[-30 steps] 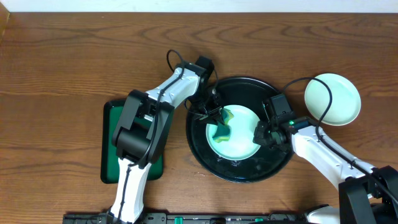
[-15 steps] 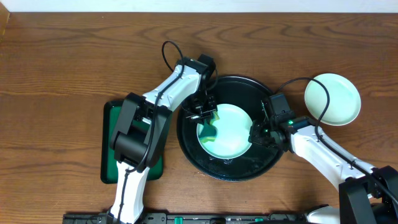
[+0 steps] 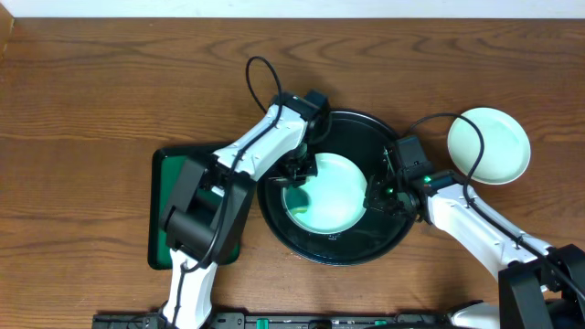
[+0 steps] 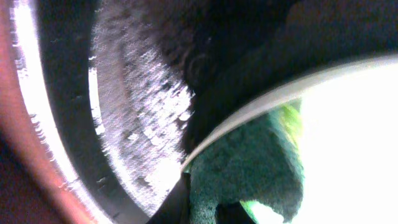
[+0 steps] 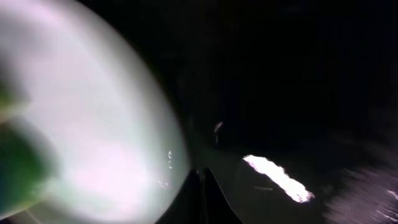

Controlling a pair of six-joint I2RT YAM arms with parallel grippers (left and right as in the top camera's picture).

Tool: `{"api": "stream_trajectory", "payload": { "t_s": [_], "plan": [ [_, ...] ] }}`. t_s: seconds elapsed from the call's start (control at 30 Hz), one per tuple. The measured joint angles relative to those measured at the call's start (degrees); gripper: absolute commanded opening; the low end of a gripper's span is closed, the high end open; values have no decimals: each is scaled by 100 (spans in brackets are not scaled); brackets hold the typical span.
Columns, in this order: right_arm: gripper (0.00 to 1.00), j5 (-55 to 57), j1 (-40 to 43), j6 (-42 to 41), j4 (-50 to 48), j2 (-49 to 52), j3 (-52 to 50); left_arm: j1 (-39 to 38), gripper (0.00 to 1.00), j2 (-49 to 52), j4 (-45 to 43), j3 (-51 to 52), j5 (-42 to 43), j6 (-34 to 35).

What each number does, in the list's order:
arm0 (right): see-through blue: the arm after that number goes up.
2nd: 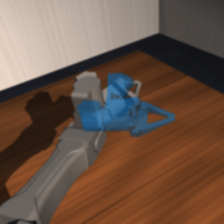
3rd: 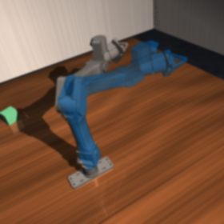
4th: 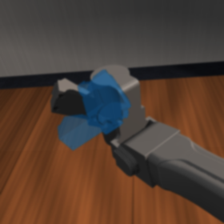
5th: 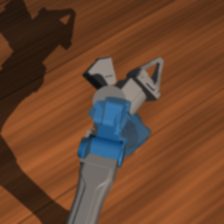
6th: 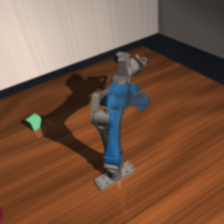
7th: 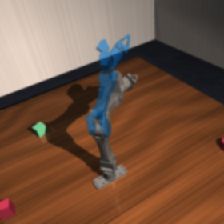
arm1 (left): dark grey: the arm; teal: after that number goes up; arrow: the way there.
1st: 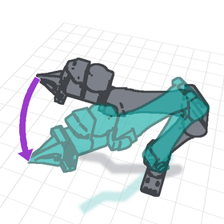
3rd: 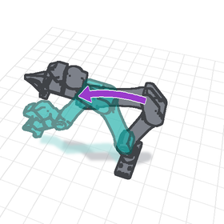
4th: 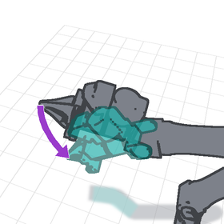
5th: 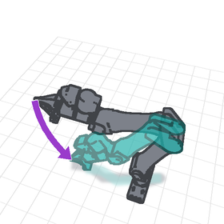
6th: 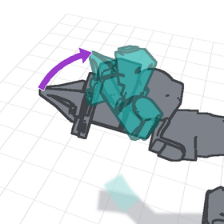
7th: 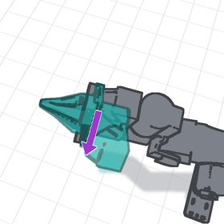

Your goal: Clean dirty plates on tray and stack at the side

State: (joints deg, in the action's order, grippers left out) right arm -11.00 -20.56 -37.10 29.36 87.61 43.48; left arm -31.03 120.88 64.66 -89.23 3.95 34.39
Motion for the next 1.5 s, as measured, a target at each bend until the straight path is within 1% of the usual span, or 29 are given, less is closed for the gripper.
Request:
{"api": "stream_trajectory", "payload": {
  "t_s": [0.07, 0.13, 0.23, 0.27, 0.3, 0.33, 0.37, 0.4, 0.47, 0.67, 0.83, 1.03, 1.17, 1.3, 1.43, 1.5],
  "plan": [
    [1, 229, 26, 0, 68, 13, -74, 140, 7, -186, 254, 133, -542, 31],
    [1, 361, 20, 0, -26, 15, -111, 332, 7, -501, 323, 225, -922, 33],
    [1, 448, 22, 0, -179, 15, -111, 372, 7, -1027, 343, 232, -1147, -2],
    [3, 459, 22, 0, -210, 13, -111, 363, 7, -1207, 345, 232, -1167, -17],
    [13, 463, 22, 0, -234, 13, -111, 356, 7, -1392, 345, 232, -1165, -33],
    [33, 461, 22, 2, -251, 13, -111, 348, 7, -1539, 345, 232, -1161, -61],
    [59, 455, 22, 24, -284, 13, -111, 341, 7, -1650, 343, 229, -1154, -96],
    [73, 439, 22, -2, -328, 13, -111, 337, 7, -1735, 345, 229, -1141, -129],
    [80, 393, 22, -17, -426, 13, -111, 337, 7, -1768, 341, 229, -1137, -162],
    [81, -52, 22, 28, -855, 13, -111, 372, 7, -1698, 369, 229, -1204, -256],
    [80, -490, -9, 92, -1207, 15, -111, 638, 7, -1698, 634, 229, -1427, -297],
    [79, -575, -348, 46, -1453, 15, -111, 1088, 7, -1698, 774, 229, -1729, -317],
    [77, -448, -573, -210, -1510, 107, -111, 1408, 7, -1700, 876, 229, -1788, -317],
    [67, -330, -748, -472, -1722, 487, -109, 1690, 7, -1700, 942, 229, -1801, -337],
    [66, -278, -863, -726, -2199, 697, -61, 1803, 7, -1698, 953, 229, -1805, -407],
    [63, -289, -935, -826, -2455, 844, -4, 1808, 7, -1698, 968, 229, -1808, -439]
  ]
}}
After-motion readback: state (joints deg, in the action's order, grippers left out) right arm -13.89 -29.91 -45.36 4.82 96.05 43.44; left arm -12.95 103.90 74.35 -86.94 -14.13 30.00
